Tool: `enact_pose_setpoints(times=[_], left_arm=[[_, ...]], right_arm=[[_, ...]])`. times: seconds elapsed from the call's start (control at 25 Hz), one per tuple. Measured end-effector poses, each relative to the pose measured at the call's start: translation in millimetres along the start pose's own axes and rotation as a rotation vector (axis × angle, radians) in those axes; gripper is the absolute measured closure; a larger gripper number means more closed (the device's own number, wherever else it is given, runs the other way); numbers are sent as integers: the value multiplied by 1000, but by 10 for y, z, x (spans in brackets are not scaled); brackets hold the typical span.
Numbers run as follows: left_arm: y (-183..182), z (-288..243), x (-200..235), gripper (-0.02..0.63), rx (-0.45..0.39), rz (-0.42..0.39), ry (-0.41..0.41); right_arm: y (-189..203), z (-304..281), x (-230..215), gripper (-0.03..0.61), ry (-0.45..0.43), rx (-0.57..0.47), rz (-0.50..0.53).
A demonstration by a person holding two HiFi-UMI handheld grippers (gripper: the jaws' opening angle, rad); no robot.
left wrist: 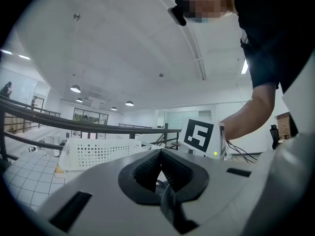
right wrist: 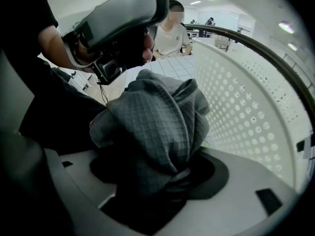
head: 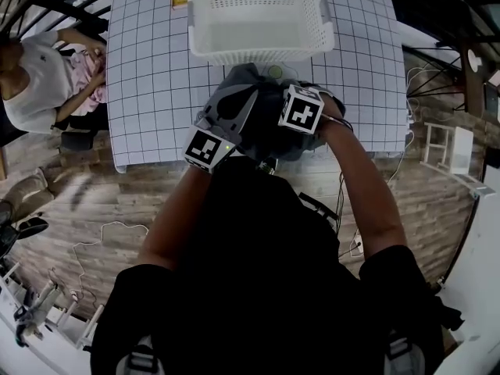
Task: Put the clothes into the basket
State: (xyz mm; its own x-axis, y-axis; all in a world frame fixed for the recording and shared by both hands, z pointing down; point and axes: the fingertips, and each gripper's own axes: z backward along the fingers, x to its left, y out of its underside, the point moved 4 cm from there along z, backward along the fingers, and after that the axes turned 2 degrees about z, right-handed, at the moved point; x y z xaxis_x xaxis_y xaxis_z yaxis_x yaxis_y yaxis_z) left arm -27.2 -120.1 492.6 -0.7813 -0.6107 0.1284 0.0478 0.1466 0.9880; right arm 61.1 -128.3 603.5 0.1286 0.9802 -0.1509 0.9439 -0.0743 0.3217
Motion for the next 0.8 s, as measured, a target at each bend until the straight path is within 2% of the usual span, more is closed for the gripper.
enact_pose_setpoints(times=[0.8], left_arm=[[-744,115,-179,611,-57,-63,-37]], right_arm=[[-211,1094,59,230,152,-54,59]])
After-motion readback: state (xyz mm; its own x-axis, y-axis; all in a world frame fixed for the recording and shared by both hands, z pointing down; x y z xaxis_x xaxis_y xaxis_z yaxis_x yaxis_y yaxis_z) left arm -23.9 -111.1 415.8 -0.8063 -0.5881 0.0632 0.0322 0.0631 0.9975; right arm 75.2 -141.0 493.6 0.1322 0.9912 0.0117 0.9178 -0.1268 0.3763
